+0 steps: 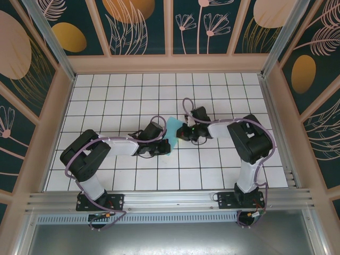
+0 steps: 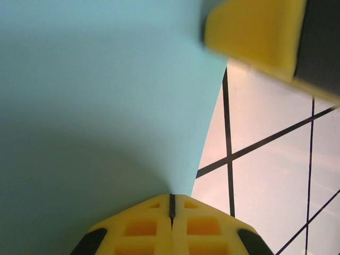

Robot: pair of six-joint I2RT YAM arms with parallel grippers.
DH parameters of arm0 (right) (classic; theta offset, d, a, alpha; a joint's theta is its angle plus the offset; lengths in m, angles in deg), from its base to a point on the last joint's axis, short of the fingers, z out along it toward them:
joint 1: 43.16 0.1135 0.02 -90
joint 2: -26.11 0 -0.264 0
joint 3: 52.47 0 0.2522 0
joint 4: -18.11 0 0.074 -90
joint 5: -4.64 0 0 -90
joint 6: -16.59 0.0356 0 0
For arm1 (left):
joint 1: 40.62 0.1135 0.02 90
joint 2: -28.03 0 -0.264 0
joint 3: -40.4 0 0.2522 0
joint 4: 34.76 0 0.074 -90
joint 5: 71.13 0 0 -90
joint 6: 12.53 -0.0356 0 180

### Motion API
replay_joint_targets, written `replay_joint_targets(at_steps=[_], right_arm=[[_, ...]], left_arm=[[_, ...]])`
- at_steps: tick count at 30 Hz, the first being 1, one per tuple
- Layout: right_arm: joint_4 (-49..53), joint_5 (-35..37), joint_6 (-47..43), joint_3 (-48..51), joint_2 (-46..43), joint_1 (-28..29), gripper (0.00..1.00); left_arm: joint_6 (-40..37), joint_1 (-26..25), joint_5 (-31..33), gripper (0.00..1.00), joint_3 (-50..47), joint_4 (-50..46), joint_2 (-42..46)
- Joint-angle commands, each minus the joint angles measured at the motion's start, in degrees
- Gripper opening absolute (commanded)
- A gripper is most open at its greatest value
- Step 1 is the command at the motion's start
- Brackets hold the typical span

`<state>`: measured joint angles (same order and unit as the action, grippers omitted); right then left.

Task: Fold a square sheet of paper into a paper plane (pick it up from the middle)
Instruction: First fold in half a square sheet of paper at the center of the table.

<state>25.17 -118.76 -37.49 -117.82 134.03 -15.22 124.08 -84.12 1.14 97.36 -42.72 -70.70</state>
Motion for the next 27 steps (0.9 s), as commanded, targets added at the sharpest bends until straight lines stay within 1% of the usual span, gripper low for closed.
replay_joint_targets(at_steps=[1, 4, 7, 9, 11, 14, 16, 17, 21, 22, 24, 25, 27], right_arm=[[3.4, 4.7, -3.2, -4.1, 4.3, -6.6, 0.00], [6.3, 4.8, -5.2, -8.8, 6.6, -9.5, 0.00], [9.0, 5.9, -6.5, -12.5, 7.1, -10.8, 0.00], [9.9, 6.6, -6.7, -13.1, 5.7, -10.7, 0.00], [9.6, 7.2, -6.0, -11.7, 2.7, -10.3, 0.00], [9.4, 9.7, -4.4, -7.9, -3.3, -8.4, 0.00], [9.5, 12.1, -2.5, -5.3, -6.9, -6.4, 0.00], [9.7, 13.1, -1.6, -4.3, -8.3, -5.2, 0.01], [11.7, 19.0, 2.7, -3.2, -10.4, 1.2, 0.16], [12.2, 20.1, 3.9, -3.4, -10.2, 2.7, 0.19], [12.3, 21.7, 6.5, -4.3, -9.0, 6.0, 0.29], [12.5, 22.5, 7.4, -5.1, -8.1, 7.4, 0.32], [12.8, 22.9, 9.1, -7.6, -5.5, 10.1, 0.34]], left_arm=[[0.7, -0.2, 1.0, 0.00, -1.7, -5.8, -2.4], [1.1, -0.2, 0.4, 0.00, -2.2, -4.7, -1.7], [1.1, -0.2, 0.1, 0.00, -1.7, -4.3, -1.1], [1.3, -0.2, 0.1, 0.00, -0.8, -4.1, -0.7], [1.6, -0.2, 0.0, 0.00, 0.8, -4.1, 0.1], [2.3, 0.5, 0.1, 0.13, 3.9, -4.0, 2.3], [2.4, 1.9, 0.3, 0.26, 5.4, -4.3, 3.7], [2.4, 2.6, 0.5, 0.31, 5.7, -4.5, 4.5], [2.7, 7.6, 1.2, 0.55, 3.9, -5.1, 8.8], [2.4, 8.8, 1.5, 0.59, 3.1, -5.4, 9.8], [1.2, 11.7, 2.4, 0.66, 1.8, -7.2, 11.4], [0.6, 13.0, 2.8, 0.69, 1.3, -8.1, 11.8], [-0.3, 16.3, 3.3, 0.74, -0.1, -8.8, 12.5]])
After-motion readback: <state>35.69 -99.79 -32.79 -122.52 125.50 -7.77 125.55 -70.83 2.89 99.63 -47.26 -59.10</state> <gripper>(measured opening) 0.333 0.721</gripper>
